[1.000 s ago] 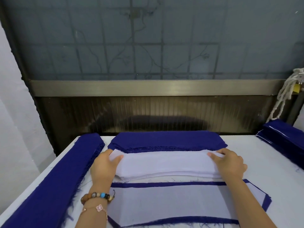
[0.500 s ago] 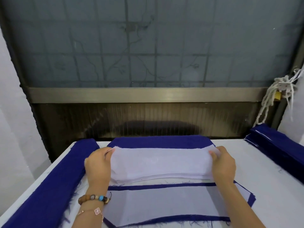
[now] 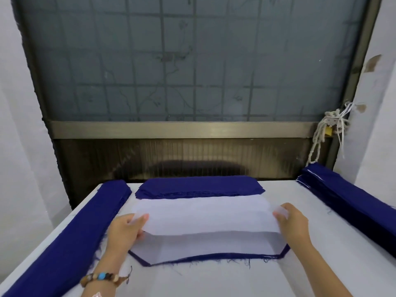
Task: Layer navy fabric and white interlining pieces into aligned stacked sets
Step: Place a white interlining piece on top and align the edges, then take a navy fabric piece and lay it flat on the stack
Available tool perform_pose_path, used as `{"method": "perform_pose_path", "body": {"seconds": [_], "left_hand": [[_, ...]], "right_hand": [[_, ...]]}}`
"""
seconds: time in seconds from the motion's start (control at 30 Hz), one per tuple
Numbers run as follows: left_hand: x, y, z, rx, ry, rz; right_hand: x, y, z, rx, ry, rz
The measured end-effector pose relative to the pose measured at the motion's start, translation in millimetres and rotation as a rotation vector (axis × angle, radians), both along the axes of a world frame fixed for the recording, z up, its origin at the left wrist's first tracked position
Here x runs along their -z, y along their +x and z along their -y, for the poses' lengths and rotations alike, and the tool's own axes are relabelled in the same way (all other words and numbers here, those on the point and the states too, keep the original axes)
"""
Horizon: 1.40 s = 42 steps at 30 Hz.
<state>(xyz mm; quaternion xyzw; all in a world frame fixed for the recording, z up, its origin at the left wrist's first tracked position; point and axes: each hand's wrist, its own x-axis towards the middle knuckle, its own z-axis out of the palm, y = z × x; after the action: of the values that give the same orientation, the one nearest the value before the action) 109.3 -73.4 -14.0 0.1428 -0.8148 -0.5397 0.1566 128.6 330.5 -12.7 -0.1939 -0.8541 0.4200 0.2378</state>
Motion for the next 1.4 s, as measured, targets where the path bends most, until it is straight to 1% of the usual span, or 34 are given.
{"method": "perform_pose_path", "body": {"seconds": [0.1,0.17,0.27,0.33,0.4,0.5,0.57,0.67,0.73,0.9,1.13,1.4], "left_hand": [[17,10,0,0.089,-0.034,0.032],[24,14,-1,0.094,-0.151,0.026],[26,19,-2,0.056,-0.298,-0.029],[26,22,-2,0.046,-0.345,-0.053],[28,22,-1,0.047,-0.348,-0.069],[31,23,1,0.051,-0.345,-0.085],[33,23,1,0.049,-0.340,-0.105],[32,27,1,0.046,-0.284,-0.144],[32,28,0,0.036,-0.303,-0.162],[30,27,-1,0.007,-0.373,-0.086],[29,27,-2,-0.015,-0.416,-0.046],[30,25,-1,-0.034,-0.417,-0.023]], "right_hand": [[16,16,-3,-0.041,-0.052,0.022],[22,21,-2,-0.056,-0.065,0.030],[27,23,0,-0.043,0.013,0.040],[29,24,0,-0.017,0.087,0.033],[31,22,-2,0.017,0.127,0.039],[29,21,-2,0.068,0.104,0.116],[29,20,-2,0.087,0.124,0.148],[29,19,-2,0.089,0.169,0.156],[29,20,-3,0.088,0.175,0.156],[30,20,-2,0.094,0.177,0.139],[30,21,-1,0.084,0.143,0.096],[31,22,-1,0.085,0.158,0.095]]}}
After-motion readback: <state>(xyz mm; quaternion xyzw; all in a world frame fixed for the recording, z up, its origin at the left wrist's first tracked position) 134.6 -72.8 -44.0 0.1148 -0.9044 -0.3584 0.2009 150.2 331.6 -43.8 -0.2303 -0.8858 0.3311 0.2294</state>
